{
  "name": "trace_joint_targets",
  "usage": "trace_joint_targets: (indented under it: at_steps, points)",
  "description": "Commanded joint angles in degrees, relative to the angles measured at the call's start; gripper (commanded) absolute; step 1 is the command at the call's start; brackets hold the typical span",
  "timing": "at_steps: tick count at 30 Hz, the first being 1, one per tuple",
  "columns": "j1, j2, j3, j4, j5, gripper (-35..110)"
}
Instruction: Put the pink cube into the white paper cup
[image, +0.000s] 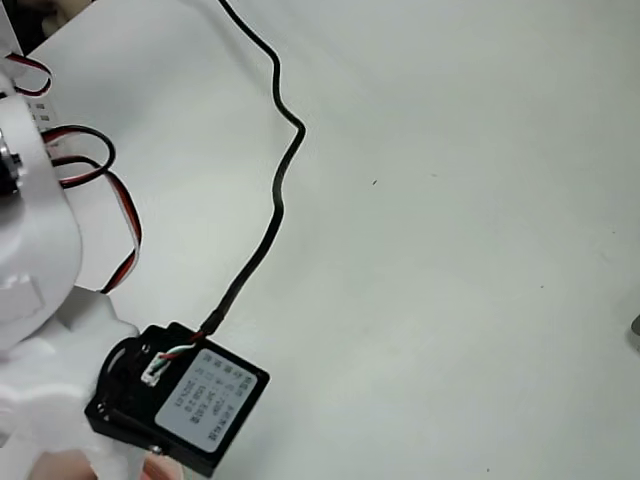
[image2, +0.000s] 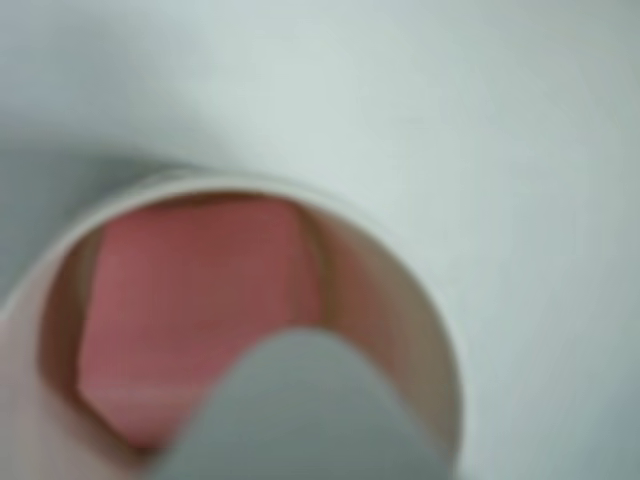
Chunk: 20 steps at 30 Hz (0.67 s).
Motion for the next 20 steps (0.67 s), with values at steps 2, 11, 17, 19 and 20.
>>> trace_joint_targets:
  at_steps: [2,11,17,19,20]
  points:
    - [0.00,4.13,-4.31,0.79,-1.67,48]
    - [-1.32,7.29,-4.22,1.76,-2.20,48]
    - [-2.11,10.37,-1.41,2.11,-2.11,48]
    - [-2.20,11.51,-0.44,2.20,-2.11,48]
    - [-2.29,12.22,0.00,2.20,-2.29,48]
